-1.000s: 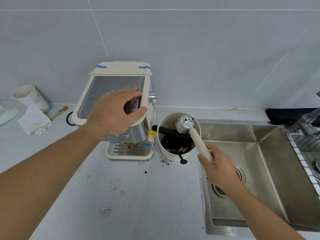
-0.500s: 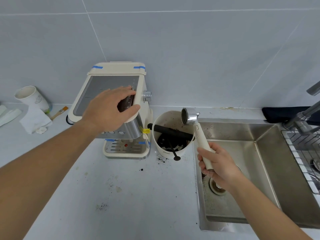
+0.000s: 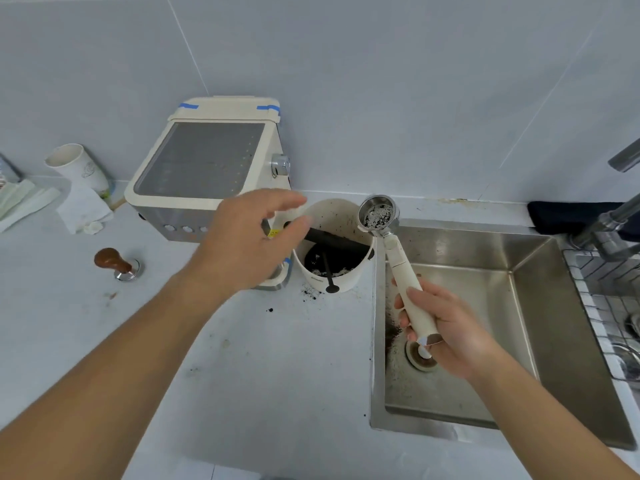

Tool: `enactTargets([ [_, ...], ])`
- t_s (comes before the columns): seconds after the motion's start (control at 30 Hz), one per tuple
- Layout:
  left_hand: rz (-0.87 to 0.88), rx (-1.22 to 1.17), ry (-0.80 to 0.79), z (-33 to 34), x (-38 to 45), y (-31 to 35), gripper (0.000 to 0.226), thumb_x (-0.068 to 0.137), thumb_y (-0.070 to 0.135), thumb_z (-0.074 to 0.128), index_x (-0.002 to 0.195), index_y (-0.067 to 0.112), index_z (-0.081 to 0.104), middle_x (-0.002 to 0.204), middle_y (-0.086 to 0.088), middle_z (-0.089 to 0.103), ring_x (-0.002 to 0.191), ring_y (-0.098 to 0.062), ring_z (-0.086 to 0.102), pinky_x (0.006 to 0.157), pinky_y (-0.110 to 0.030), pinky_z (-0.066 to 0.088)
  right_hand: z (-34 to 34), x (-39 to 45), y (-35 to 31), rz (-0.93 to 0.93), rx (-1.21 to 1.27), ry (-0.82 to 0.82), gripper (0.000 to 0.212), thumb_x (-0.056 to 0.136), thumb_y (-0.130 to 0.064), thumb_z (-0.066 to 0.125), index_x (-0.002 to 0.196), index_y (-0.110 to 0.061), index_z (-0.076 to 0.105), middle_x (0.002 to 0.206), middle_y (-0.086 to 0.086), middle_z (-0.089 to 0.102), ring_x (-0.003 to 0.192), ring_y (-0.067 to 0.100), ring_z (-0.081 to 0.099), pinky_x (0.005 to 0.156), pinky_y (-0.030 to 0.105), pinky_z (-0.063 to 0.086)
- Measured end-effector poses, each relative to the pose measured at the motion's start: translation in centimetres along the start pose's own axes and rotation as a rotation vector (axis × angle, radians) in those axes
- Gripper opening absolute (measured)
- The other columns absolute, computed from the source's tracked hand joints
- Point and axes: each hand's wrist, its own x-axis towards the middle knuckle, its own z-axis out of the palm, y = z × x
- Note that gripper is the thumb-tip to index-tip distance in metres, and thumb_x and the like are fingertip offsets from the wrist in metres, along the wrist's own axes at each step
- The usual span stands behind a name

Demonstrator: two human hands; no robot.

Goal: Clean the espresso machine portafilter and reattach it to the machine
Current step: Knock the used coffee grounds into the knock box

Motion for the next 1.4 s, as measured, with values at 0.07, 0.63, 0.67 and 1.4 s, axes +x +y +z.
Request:
enactTargets([
  [0.07,-0.070,-0.166,-0.049,2.1,-2.3,1.0,0.022,0.085,0.027,0.068,0.106,0.024,0.072,0.094,0.024,0.068,0.086,0.012,0.062,0.076,-0.001,0.042,-0.6,-0.6,0.4,-0.002,0.016,-0.037,0.019,0.092,-0.006,0.052,0.107,0.003,0.058,0.078,0.011,0.062,0.056,0.019,0.055,0.043,0.027,0.045],
  [0.63,-0.658,-0.769,-0.387,13.5,-6.9,1.2,0.012,0.089,0.024,0.064,0.097,0.021,0.074,0.090,0.000,0.076,0.085,-0.012,0.072,0.085,-0.029,0.057,-2.8,-1.9,3.6,0.118,0.114,-0.021,0.033,0.079,-0.010,0.068,0.109,0.001,0.059,0.095,0.016,0.064,0.072,0.020,0.064,0.054,0.031,0.054],
  [0.67,-0.672,-0.798,-0.403,13.9,-6.8,1.2,0.011,0.089,0.024,0.064,0.096,0.021,0.073,0.091,0.000,0.076,0.084,-0.012,0.072,0.085,-0.029,0.057,-2.8,-1.8,3.9,0.121,0.107,-0.027,0.036,0.078,-0.010,0.069,0.111,0.002,0.060,0.097,0.016,0.066,0.073,0.020,0.065,0.056,0.032,0.055],
  [1.4,-0.713,-0.904,-0.416,21.7,-5.5,4.2,0.014,0.087,0.008,0.065,0.097,0.017,0.070,0.086,0.003,0.077,0.082,-0.014,0.073,0.072,-0.028,0.058,-7.9,-1.9,4.4,0.198,0.015,0.026,0.038,0.077,-0.006,0.072,0.111,-0.002,0.055,0.092,0.012,0.075,0.079,0.023,0.065,0.067,0.026,0.054],
])
